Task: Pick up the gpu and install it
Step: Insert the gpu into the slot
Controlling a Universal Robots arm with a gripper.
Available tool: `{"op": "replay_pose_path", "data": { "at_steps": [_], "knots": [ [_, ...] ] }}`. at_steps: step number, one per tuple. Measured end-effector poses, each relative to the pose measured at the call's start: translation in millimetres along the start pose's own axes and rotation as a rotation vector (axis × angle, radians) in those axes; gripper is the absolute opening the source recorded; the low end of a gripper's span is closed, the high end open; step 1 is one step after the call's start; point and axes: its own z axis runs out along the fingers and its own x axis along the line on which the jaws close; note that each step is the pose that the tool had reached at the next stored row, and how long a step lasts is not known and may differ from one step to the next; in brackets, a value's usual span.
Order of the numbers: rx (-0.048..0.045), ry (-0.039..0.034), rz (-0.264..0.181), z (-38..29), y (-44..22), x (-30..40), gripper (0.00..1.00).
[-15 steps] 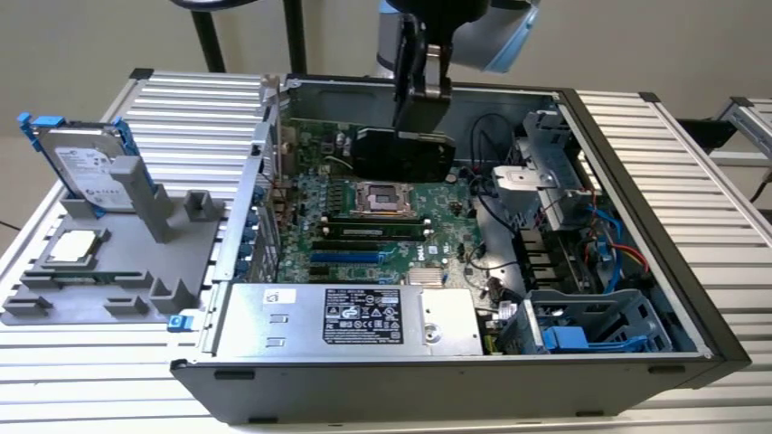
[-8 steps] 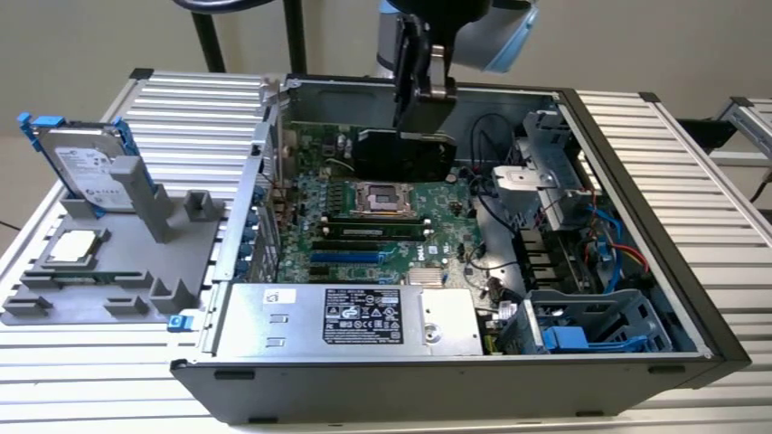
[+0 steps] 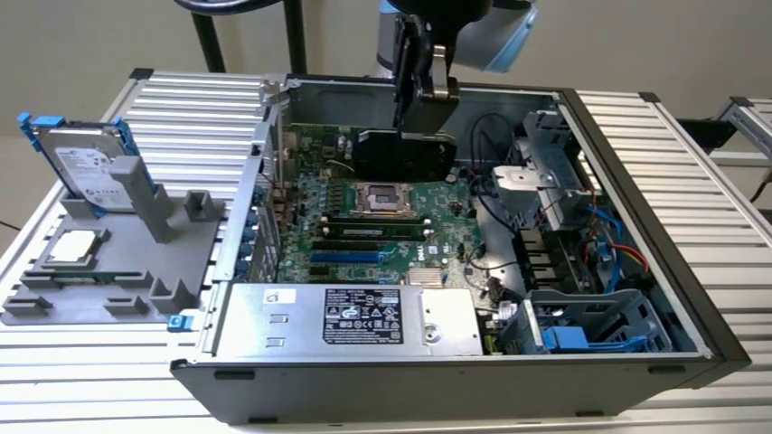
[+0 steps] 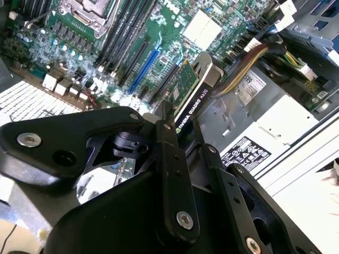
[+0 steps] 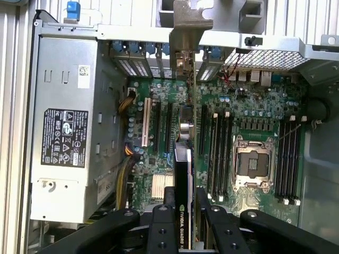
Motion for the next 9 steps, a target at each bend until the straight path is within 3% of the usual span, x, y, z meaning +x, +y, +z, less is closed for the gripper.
{"op": "replay_pose_path", "data": {
  "at_steps": [9],
  "knots": [
    [0.0002, 0.0002, -0.004, 0.0, 0.0, 0.0, 0.00]
  ]
}}
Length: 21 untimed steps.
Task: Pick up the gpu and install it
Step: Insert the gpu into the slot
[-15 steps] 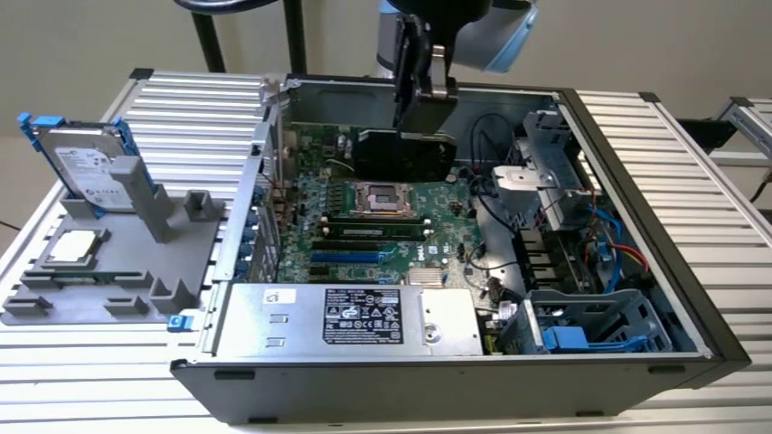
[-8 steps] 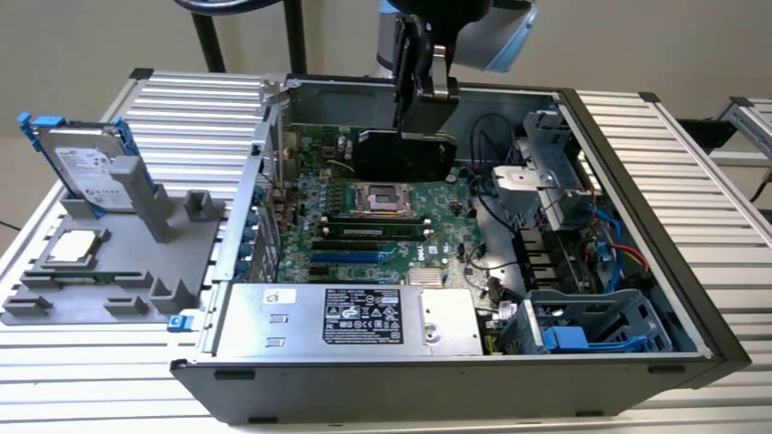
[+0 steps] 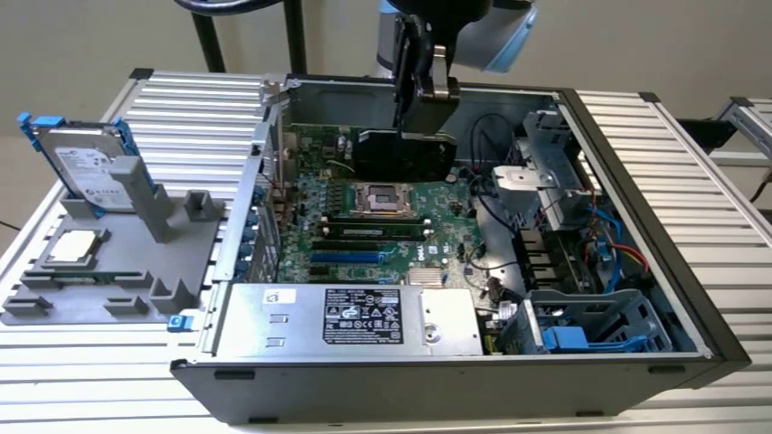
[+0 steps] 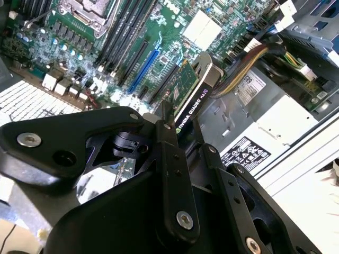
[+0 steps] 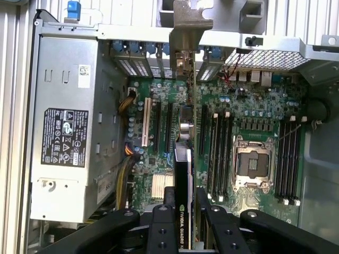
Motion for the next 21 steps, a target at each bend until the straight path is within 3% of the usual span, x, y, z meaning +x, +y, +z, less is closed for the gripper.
{"op": "replay_pose_path", "data": {
  "at_steps": [11, 21],
  "knots": [
    [0.0007, 0.0008, -0.014, 0.1, 0.0, 0.0, 0.00],
    [0.0012, 0.0034, -0.056, 0.1, 0.0, 0.0, 0.00]
  ]
}}
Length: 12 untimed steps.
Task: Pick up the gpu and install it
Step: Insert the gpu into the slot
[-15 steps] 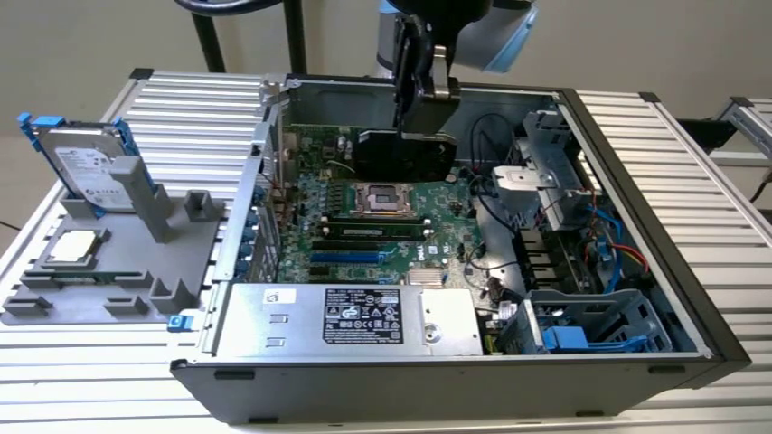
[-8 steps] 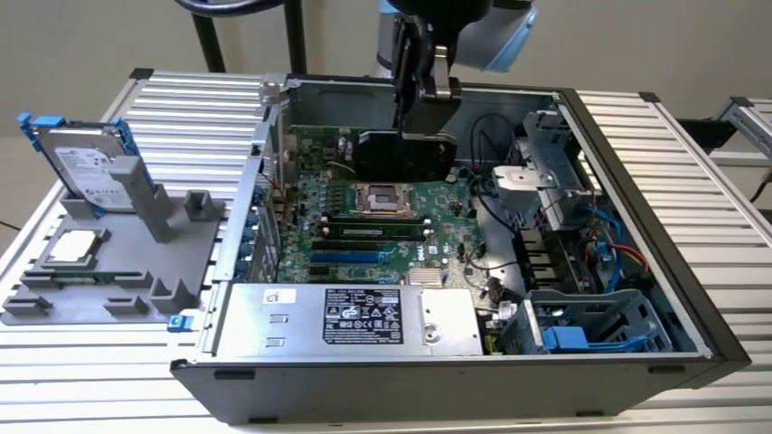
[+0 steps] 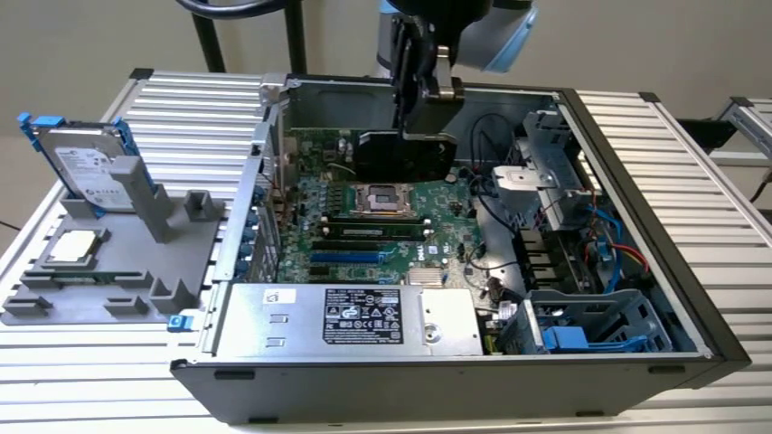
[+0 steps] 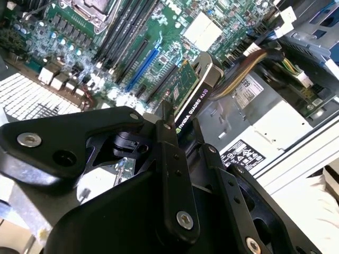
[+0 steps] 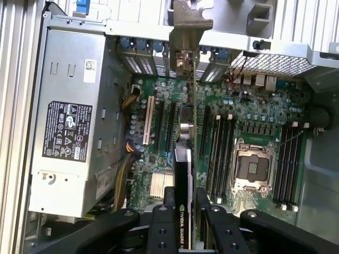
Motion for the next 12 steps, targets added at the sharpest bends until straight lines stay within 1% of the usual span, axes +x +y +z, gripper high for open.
{"op": "replay_pose_path", "data": {
  "at_steps": [4, 8, 10, 12],
  "knots": [
    [0.0002, 0.0009, -0.015, 0.0, 0.0, 0.0, 0.00],
    [0.0017, 0.0012, -0.015, 0.0, -0.3, -0.1, 0.00],
    [0.0028, 0.0008, -0.008, 0.2, -0.6, -0.5, 0.00],
    [0.0030, 0.0000, 0.008, 0.4, -0.9, -0.6, 0.00]
  ]
}}
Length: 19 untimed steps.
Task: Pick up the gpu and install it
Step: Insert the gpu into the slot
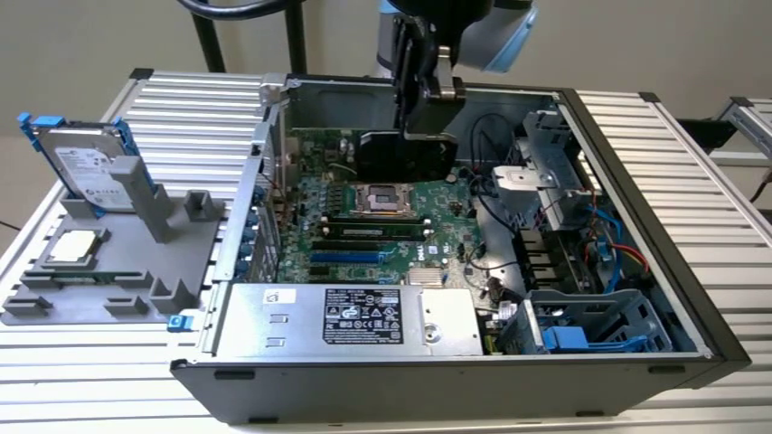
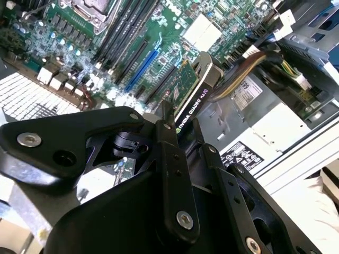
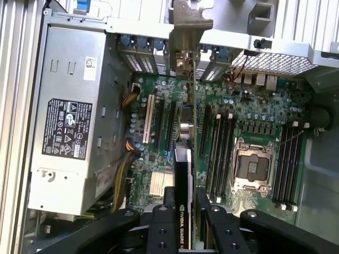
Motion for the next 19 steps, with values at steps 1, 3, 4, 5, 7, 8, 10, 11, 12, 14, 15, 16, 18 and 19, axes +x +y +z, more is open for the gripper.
{"op": "replay_pose_path", "data": {
  "at_steps": [1, 3, 4, 5, 7, 8, 10, 11, 12, 14, 15, 16, 18, 19],
  "knots": [
    [0.0000, -0.0006, 0.010, 0.2, -0.1, -0.1, 0.00],
    [-0.0001, -0.0018, 0.030, 0.9, -0.3, -0.2, 0.00],
    [-0.0003, -0.0023, 0.041, 1.2, -0.4, -0.2, 0.00],
    [-0.0004, -0.0029, 0.053, 1.6, -0.4, -0.3, 0.00],
    [-0.0006, -0.0040, 0.071, 2.3, -0.5, -0.6, 0.00],
    [-0.0006, -0.0044, 0.077, 2.5, -0.6, -0.9, 0.00],
    [-0.0007, -0.0049, 0.086, 2.8, -0.6, -1.4, 0.00],
    [-0.0008, -0.0050, 0.090, 2.9, -0.6, -1.8, 0.00],
    [-0.0008, -0.0052, 0.093, 3.1, -0.7, -2.1, 0.00],
    [-0.0008, -0.0055, 0.098, 3.5, -0.7, -2.6, 0.00],
    [-0.0008, -0.0057, 0.101, 3.7, -0.8, -2.8, 0.00],
    [-0.0008, -0.0059, 0.103, 4.0, -0.8, -3.0, 0.00],
    [-0.0009, -0.0059, 0.105, 4.1, -0.8, -3.1, 0.00],
    [-0.0009, -0.0058, 0.105, 4.1, -0.8, -3.1, 0.00]
  ]
}}
